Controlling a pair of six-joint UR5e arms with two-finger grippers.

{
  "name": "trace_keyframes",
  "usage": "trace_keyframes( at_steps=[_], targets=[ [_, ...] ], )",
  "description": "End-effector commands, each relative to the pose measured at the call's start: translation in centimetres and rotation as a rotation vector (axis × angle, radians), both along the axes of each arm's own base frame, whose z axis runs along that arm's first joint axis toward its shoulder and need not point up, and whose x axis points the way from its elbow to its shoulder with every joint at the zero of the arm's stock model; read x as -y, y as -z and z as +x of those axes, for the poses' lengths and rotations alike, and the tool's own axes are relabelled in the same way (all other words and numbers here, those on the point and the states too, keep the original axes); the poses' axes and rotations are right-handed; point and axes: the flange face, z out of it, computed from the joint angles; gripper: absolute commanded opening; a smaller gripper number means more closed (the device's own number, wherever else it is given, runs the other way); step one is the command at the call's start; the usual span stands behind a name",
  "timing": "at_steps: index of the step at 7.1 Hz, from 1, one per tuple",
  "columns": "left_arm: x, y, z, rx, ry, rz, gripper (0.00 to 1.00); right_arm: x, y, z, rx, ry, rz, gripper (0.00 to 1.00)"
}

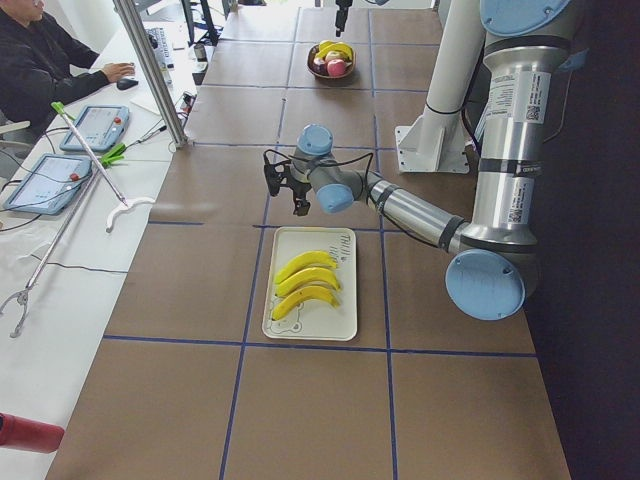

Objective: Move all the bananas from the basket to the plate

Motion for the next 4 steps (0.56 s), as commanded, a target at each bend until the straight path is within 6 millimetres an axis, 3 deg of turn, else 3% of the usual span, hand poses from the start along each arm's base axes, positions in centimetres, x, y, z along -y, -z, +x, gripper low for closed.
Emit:
trace_keyframes(
  at_steps=[1, 4],
  targets=[
    [-0.1, 0.3, 0.1, -0.004, -0.002, 0.003, 1.00, -1.7, -5.6, 1.5, 0.144, -0.073, -0.092, 1.00],
    [-0.1, 0.4, 0.1, -0.006, -0.003, 0.002, 1.00, -1.6, -8.5, 1.7, 0.091, -0.115, -0.119, 1.00]
  ],
)
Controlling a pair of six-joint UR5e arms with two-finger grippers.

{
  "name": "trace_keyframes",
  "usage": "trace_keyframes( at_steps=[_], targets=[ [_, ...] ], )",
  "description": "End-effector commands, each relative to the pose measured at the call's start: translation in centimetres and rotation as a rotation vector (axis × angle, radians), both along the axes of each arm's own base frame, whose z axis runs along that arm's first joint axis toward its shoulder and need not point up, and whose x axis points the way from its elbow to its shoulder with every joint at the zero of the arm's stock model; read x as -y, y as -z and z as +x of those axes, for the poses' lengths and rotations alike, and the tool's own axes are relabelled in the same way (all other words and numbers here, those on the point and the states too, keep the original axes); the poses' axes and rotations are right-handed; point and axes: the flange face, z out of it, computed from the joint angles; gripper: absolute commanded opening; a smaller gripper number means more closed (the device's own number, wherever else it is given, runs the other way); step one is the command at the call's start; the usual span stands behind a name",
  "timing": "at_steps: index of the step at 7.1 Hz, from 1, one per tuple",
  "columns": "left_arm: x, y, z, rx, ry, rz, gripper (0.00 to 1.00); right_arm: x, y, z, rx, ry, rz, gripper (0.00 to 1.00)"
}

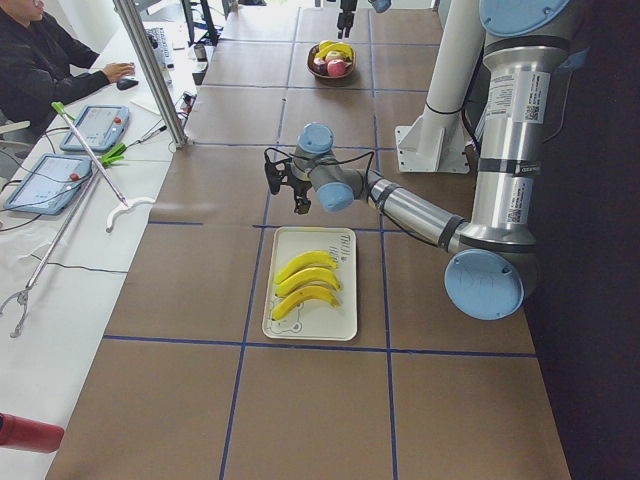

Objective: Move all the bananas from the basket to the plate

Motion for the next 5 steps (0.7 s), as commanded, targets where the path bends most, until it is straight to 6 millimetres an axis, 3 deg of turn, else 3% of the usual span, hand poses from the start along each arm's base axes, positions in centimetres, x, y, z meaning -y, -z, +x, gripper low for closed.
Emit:
trace_keyframes(
  at_steps=[1, 5],
  targets=[
    [-0.1, 0.2, 0.1, -0.004, -0.003, 0.003, 1.00, 0.1, -2.2, -0.2, -0.044, -0.022, -0.013, 1.00],
    [-0.1, 0.2, -0.1, -0.003, -0.001, 0.001, 1.00, -0.4, -2.2, -3.2, -0.063, 0.030, 0.008, 0.97]
  ],
)
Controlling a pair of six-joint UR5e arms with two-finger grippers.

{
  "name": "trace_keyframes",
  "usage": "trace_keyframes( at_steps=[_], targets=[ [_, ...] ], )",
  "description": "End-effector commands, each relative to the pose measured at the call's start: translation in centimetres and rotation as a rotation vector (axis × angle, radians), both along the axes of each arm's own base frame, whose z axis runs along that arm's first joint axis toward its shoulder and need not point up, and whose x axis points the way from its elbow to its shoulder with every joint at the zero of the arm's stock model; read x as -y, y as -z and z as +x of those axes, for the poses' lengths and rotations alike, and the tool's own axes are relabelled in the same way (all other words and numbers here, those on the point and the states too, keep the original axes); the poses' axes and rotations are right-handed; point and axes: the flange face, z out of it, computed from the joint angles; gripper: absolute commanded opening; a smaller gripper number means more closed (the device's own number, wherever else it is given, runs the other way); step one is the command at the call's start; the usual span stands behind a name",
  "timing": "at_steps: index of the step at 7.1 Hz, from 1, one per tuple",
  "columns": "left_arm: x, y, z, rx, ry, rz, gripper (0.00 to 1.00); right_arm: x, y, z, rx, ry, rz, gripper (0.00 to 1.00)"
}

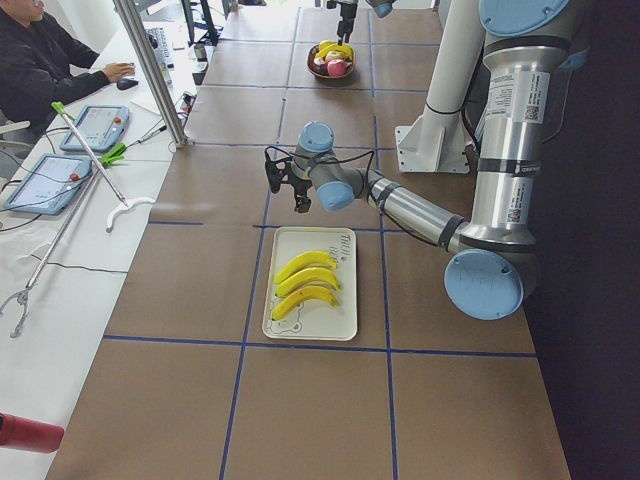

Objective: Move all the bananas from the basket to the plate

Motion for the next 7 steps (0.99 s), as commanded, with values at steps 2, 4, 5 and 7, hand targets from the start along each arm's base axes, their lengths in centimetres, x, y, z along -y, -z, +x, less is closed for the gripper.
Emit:
trace_keyframes(
  at_steps=[2, 4, 5, 7],
  targets=[
    [0.0, -0.1, 0.0, 0.001, -0.002, 0.000, 1.00, -0.2, -0.1, -0.8, -0.005, 0.014, -0.001, 0.41],
    [0.0, 0.0, 0.0, 0.000, -0.002, 0.001, 1.00, -0.3, 0.2, -0.8, 0.014, 0.034, 0.003, 0.04],
    [0.0, 0.0, 0.0, 0.000, -0.002, 0.001, 1.00, 0.0, 0.6, 0.5, 0.030, 0.016, -0.001, 0.01],
    [0.0, 0.1, 0.1, -0.002, -0.003, 0.000, 1.00, 1.1, 3.3, 4.9, 0.085, -0.064, 0.048, 0.00]
  ],
)
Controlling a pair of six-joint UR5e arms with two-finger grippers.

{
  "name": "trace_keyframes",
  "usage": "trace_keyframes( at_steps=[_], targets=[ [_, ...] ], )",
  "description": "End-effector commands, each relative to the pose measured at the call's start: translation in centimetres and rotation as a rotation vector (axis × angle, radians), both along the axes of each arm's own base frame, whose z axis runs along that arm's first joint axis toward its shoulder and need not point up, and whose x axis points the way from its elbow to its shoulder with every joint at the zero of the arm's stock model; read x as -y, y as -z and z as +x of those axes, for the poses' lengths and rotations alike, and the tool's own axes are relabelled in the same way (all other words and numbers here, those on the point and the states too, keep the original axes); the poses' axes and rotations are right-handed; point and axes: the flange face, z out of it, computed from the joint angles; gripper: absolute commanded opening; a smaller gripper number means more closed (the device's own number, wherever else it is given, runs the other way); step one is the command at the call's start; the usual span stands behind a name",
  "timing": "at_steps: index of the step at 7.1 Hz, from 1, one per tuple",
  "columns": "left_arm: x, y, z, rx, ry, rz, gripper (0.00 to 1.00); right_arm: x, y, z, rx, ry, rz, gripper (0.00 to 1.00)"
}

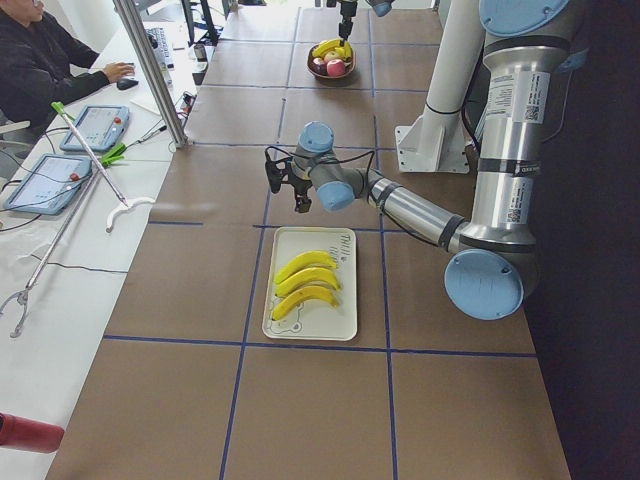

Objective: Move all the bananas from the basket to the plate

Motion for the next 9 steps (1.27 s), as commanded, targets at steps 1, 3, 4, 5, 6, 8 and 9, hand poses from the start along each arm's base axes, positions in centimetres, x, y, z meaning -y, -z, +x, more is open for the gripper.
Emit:
trace_keyframes(
  at_steps=[1, 3, 4, 5, 6, 8, 9],
  targets=[
    [0.0, 0.2, 0.1, -0.004, -0.004, 0.002, 1.00, 1.0, 4.6, 4.4, 0.067, -0.076, 0.085, 0.00],
    [0.5, 2.0, 1.0, -0.028, -0.011, 0.025, 1.00, 5.0, 11.6, -0.2, 0.144, 0.015, 0.255, 0.00],
    [0.9, 3.7, 1.5, -0.063, 0.007, 0.008, 1.00, 7.8, 15.3, -4.7, 0.159, 0.055, 0.302, 0.00],
    [1.3, 5.8, 2.2, -0.108, 0.008, -0.012, 1.00, 10.9, 20.3, -8.2, 0.168, 0.078, 0.318, 0.00],
    [1.3, 7.8, 3.3, -0.157, -0.004, -0.025, 1.00, 12.0, 24.3, -11.5, 0.191, 0.112, 0.353, 0.00],
    [1.1, 14.7, 7.1, -0.279, 0.003, -0.099, 1.00, 11.8, 32.5, -20.6, 0.209, 0.112, 0.449, 0.01],
    [0.7, 18.0, 8.8, -0.332, -0.004, -0.119, 1.00, 10.5, 35.6, -24.4, 0.215, 0.098, 0.486, 0.01]
  ],
)
